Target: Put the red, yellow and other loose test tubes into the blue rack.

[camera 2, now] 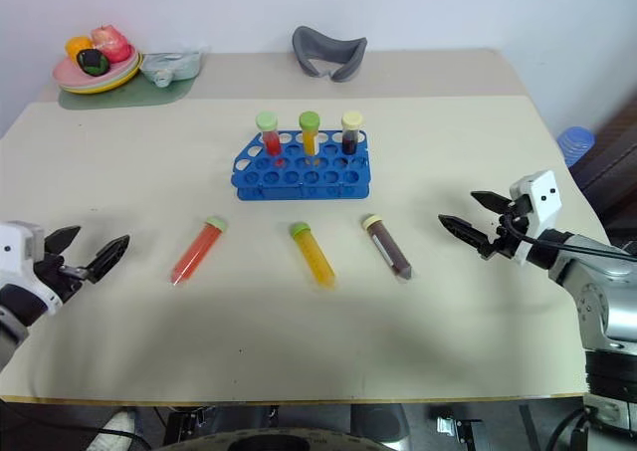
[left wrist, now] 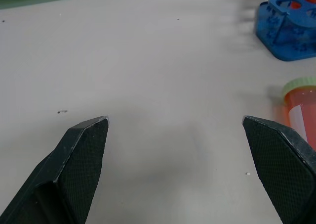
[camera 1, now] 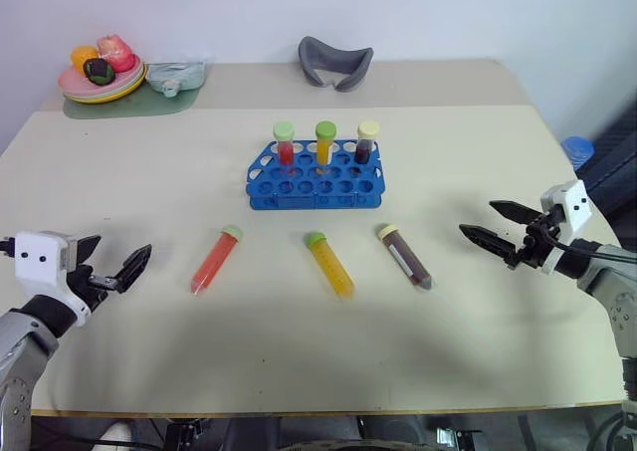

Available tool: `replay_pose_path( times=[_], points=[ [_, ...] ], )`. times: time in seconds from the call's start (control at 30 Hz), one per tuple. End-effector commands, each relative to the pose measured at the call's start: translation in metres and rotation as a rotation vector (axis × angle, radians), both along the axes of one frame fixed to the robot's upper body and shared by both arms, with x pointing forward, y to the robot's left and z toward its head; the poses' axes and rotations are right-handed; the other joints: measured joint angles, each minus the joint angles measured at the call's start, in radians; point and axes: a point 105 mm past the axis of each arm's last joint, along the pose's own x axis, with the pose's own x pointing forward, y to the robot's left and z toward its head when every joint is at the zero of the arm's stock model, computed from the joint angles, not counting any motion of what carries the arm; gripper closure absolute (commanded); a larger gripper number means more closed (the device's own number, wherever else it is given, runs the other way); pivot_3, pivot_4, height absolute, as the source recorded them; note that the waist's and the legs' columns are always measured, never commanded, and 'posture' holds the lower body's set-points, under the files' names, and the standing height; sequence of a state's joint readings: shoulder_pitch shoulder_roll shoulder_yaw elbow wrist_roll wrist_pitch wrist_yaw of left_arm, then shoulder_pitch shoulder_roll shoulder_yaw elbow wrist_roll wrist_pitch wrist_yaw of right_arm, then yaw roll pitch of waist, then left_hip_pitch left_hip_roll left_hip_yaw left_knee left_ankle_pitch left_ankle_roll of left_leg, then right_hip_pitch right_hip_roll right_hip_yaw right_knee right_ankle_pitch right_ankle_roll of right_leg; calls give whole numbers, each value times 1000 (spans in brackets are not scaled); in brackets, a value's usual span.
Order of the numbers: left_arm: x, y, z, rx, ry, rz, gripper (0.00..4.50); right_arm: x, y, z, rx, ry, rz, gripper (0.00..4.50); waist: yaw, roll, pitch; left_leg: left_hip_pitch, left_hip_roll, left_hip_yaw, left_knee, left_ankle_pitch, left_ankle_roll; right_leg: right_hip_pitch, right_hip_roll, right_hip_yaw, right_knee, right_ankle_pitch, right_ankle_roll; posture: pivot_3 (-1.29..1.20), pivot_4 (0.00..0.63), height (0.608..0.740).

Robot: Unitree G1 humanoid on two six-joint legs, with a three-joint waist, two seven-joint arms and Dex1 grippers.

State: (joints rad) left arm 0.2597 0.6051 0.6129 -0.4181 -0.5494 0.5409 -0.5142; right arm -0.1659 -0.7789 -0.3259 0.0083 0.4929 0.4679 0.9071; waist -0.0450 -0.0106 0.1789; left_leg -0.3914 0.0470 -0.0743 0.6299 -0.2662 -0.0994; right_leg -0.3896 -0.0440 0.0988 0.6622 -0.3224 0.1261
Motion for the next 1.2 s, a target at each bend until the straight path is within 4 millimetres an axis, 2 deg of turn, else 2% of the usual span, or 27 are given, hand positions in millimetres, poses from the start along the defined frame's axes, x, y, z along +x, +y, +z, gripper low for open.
replay_pose_path(
  times=[0.03, 0.23, 0.37, 0.5, 0.57, 0.67, 0.77, 0.93, 1.03, 1.13, 1.2],
  points=[
    [-1, -1, 14, 25, -51, 4, 67, 3, -1, 14, -30, -55, 7, 0, 1, 0, 0, 0, 0, 0, 0, 0, 0, 0, 0, 0, 0, 0, 0, 0, 150, 740],
    [2, -3, 18, 22, -65, -7, 67, 5, 3, 15, -49, -66, -1, 0, 0, 0, 0, 0, 0, 0, 0, 0, 0, 0, 0, 0, 0, 0, 0, 0, 150, 740],
    [14, -23, 24, 6, -94, -85, 67, 5, 6, 18, -68, -61, -21, 0, 1, 0, 0, 0, 0, 0, 0, 0, 0, 0, 0, 0, 0, 0, 0, 0, 150, 740],
    [29, -54, 27, -31, -112, -219, 67, -2, 17, 35, -87, -76, -30, 0, 2, 0, 0, 0, 0, 0, 0, 0, 0, 0, 0, 0, 0, 0, 0, 0, 150, 740],
    [36, -78, 29, -44, -116, -332, 67, -9, 25, 46, -103, -70, -21, 0, 2, 0, 0, 0, 0, 0, 0, 0, 0, 0, 0, 0, 0, 0, 0, 0, 150, 740],
    [45, -107, 30, -34, -122, -499, 67, -23, 43, 51, -150, -28, 6, 0, 2, 0, 0, 0, 0, 0, 0, 0, 0, 0, 0, 0, 0, 0, 0, 0, 150, 740],
    [46, -135, 27, 10, -115, -676, 67, -36, 59, 47, -234, 38, 8, 0, 1, 0, 0, -1, 0, -1, 0, 0, 0, 0, 0, 0, 0, 0, 0, 0, 150, 740],
    [34, -160, 20, 34, -104, -884, 67, -44, 85, 33, -246, 193, -32, 0, -3, 0, 0, 0, 0, -1, 0, 0, 0, -1, 1, 0, 1, 0, 0, 0, 150, 740],
    [29, -165, 15, 51, -103, -945, 67, -37, 99, 23, -220, 276, -68, 0, 0, 0, 0, 0, 0, -1, 0, 0, 0, -1, 1, 0, 1, 0, 0, 0, 150, 740],
    [28, -170, 9, 46, -103, -963, 67, -21, 114, 20, -258, 271, -112, 0, 1, 0, 0, -2, 0, -1, 0, 0, 0, -2, 1, 0, 0, 0, 0, 0, 150, 740],
    [27, -171, 6, 44, -104, -966, 67, -15, 117, 18, -286, 274, -139, 0, 2, 0, 0, -2, 0, -1, 0, 0, 0, -3, 1, 0, 0, 0, 0, 0, 150, 740]
  ],
)
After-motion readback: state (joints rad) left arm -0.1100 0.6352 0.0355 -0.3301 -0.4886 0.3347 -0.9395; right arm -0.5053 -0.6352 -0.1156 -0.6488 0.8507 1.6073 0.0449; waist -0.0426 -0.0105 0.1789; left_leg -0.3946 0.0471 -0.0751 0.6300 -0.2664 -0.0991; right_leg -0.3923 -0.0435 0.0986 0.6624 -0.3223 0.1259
